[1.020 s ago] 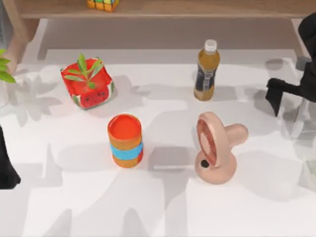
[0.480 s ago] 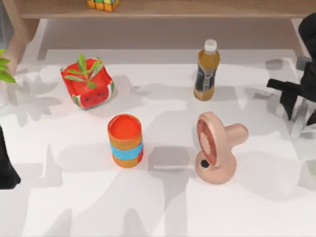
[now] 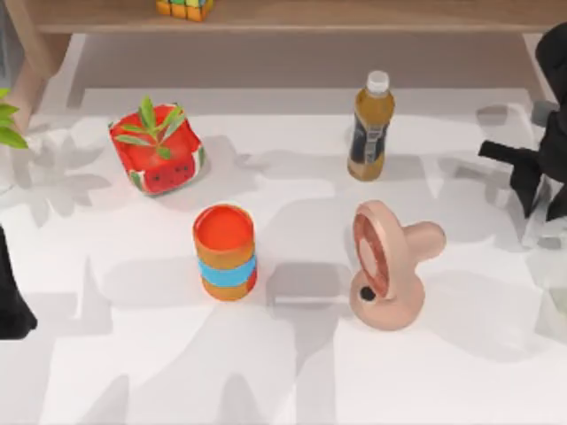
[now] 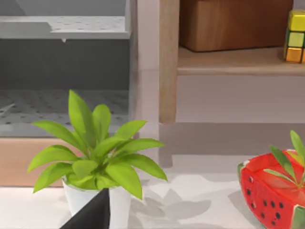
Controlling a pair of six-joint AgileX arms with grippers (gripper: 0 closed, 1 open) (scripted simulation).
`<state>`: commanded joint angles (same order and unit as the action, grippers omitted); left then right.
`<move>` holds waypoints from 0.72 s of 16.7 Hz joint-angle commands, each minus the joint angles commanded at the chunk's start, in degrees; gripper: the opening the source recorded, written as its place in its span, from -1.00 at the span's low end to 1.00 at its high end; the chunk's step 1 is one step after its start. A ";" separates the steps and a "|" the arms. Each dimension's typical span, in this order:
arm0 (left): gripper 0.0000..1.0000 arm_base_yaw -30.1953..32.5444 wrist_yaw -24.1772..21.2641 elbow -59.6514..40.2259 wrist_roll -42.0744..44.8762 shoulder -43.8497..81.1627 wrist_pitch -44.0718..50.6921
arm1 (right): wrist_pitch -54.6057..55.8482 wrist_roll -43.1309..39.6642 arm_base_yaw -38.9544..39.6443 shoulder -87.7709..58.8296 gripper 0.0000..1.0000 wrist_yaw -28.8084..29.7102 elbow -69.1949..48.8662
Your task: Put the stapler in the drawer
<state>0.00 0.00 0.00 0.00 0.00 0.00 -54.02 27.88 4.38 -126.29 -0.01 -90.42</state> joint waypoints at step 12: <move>1.00 0.00 0.00 0.00 0.00 0.00 0.00 | -2.33 -1.59 2.43 2.80 -1.00 -0.17 -2.16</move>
<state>0.00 0.00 0.00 0.00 0.00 0.00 -56.35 26.29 6.81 -123.49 -0.18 -92.59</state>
